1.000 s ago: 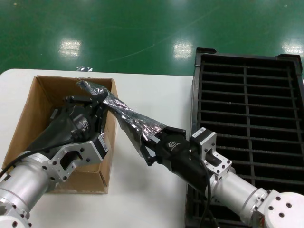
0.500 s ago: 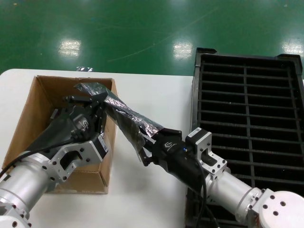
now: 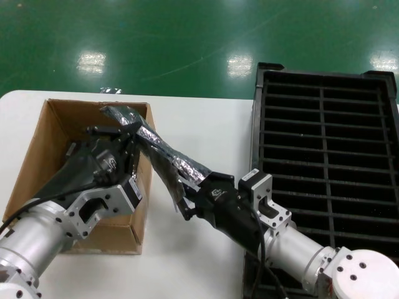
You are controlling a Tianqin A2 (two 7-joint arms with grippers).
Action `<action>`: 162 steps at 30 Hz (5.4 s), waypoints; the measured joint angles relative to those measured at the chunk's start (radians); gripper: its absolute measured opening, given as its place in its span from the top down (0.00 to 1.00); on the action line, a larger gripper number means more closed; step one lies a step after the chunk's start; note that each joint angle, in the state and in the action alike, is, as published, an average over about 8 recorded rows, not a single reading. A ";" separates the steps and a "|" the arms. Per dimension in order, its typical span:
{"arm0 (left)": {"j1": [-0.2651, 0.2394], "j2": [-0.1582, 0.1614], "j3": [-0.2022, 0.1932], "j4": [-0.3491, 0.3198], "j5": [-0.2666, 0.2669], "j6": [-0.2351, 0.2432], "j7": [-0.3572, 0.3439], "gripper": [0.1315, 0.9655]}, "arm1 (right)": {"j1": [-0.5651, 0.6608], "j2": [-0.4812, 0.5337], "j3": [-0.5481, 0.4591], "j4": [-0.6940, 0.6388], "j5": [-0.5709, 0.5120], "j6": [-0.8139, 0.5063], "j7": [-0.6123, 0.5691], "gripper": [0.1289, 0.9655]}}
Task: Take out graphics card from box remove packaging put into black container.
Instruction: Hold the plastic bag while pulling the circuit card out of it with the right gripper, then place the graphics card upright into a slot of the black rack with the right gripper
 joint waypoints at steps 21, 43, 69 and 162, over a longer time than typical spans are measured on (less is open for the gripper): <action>0.000 0.000 0.000 0.000 0.000 0.000 0.000 0.99 | 0.034 -0.041 0.026 -0.079 0.033 0.017 -0.042 0.85; 0.000 0.000 0.000 0.000 0.000 0.000 0.000 0.99 | -0.117 0.109 0.022 0.254 -0.148 0.050 0.217 0.92; 0.000 0.000 0.000 0.000 0.000 0.000 0.000 0.99 | -0.402 0.244 0.291 0.723 -0.408 -0.099 0.484 0.93; 0.000 0.000 0.000 0.000 0.000 0.000 -0.001 0.99 | 0.432 0.879 0.138 0.804 -0.188 -1.119 0.608 0.93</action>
